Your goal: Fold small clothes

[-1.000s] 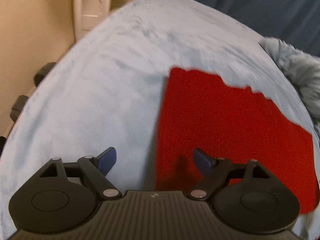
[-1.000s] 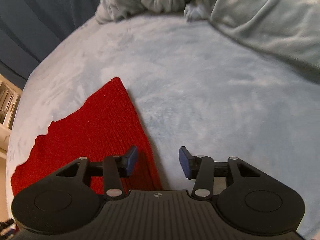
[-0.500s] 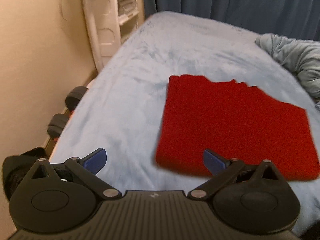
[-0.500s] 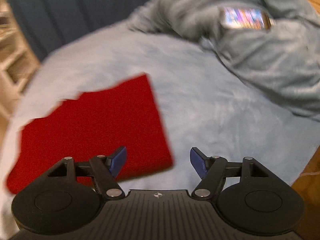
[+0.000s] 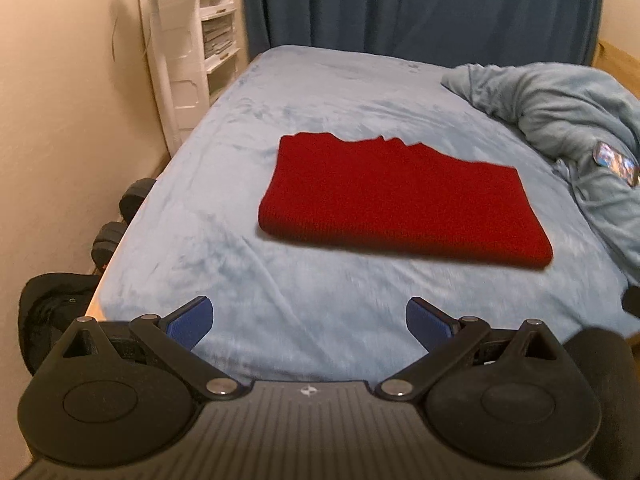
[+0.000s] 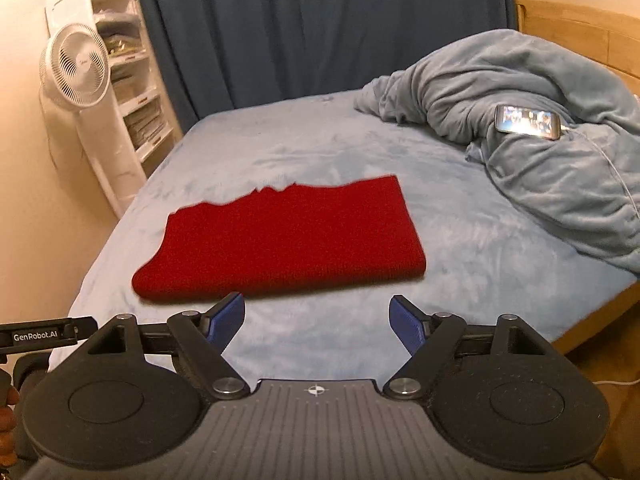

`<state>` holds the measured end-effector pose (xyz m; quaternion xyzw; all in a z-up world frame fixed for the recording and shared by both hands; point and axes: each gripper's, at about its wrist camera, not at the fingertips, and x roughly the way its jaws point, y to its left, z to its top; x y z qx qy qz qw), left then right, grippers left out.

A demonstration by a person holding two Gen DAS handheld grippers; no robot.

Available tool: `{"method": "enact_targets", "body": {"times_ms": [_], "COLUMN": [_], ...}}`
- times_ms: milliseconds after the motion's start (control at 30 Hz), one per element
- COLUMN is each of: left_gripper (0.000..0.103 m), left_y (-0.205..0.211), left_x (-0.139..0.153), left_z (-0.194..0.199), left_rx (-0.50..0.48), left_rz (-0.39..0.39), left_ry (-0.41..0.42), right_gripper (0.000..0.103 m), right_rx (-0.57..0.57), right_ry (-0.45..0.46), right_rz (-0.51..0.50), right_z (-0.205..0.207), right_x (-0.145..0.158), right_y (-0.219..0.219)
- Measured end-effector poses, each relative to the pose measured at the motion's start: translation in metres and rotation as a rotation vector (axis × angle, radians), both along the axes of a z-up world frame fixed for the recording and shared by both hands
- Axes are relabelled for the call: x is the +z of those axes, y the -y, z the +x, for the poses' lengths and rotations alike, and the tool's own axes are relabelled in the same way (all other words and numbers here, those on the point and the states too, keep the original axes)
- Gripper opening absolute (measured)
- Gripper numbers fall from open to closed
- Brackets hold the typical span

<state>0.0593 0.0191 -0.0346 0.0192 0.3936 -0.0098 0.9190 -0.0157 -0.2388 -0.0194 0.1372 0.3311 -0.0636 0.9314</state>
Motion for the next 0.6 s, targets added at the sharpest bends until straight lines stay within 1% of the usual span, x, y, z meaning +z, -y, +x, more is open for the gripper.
{"method": "enact_targets", "body": {"times_ms": [67, 233, 400, 600], "left_gripper": [0.103, 0.103, 0.103, 0.103], "left_y": [0.001, -0.004, -0.003, -0.001], "left_x": [0.001, 0.010, 0.016, 0.017], "left_z": [-0.011, -0.023, -0.029, -0.031], "left_rx": [-0.004, 0.010, -0.003, -0.019], "left_rz": [0.012, 0.013, 0.012, 0.015], "left_ry": [0.013, 0.052, 0.071, 0.078], "right_gripper": [0.081, 0.081, 0.081, 0.081], "right_rx": [0.001, -0.009, -0.007, -0.011], "right_ry": [-0.003, 0.022, 0.051, 0.056], "right_rz": [-0.018, -0.034, -0.050, -0.056], "right_z": [-0.011, -0.026, -0.032, -0.034], "right_x": [0.003, 0.010, 0.015, 0.017], "right_y": [-0.007, -0.012, -0.015, -0.016]}}
